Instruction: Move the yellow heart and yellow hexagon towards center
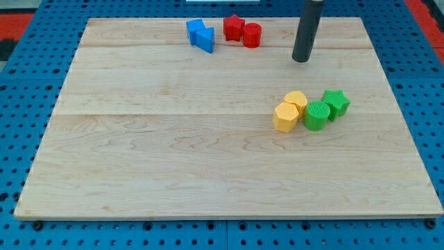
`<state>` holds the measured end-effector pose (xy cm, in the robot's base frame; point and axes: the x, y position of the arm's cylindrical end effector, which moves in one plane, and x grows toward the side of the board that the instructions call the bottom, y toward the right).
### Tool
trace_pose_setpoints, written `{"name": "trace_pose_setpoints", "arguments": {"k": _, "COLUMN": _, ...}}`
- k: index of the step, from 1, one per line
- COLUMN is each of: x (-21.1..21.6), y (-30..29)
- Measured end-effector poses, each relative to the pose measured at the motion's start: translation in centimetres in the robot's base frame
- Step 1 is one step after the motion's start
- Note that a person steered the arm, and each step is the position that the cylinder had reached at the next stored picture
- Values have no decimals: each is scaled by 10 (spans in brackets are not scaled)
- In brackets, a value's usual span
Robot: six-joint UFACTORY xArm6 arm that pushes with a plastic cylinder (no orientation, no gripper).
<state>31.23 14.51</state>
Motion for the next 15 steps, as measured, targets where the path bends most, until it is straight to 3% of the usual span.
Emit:
{"name": "trace_pose_setpoints", "arguments": {"k": 1, "x": 11, "y": 0}}
{"name": "trace_pose_setpoints", "arguments": {"k": 3, "x": 82, "y": 14}}
{"name": "trace_pose_setpoints", "arguments": {"k": 6, "x": 156, "y": -60}}
{"name": "trace_pose_setpoints", "arguments": {"k": 7, "x": 181, "y": -51}}
{"name": "trace_pose_setpoints", "arguments": {"k": 8, "x": 174, "y": -59}}
{"name": "trace_pose_setpoints", "arguments": {"k": 9, "x": 131, "y": -70}}
{"name": "trace_pose_setpoints", "arguments": {"k": 11, "x": 107, "y": -69}}
{"name": "trace_pose_setpoints", "arguments": {"k": 12, "x": 107, "y": -111}}
{"name": "trace_pose_setpoints", "arguments": {"k": 13, "x": 119, "y": -109}}
{"name": "trace_pose_setpoints", "arguments": {"k": 14, "x": 129, "y": -58}}
{"name": "trace_pose_setpoints", "arguments": {"k": 15, "x": 176, "y": -37}}
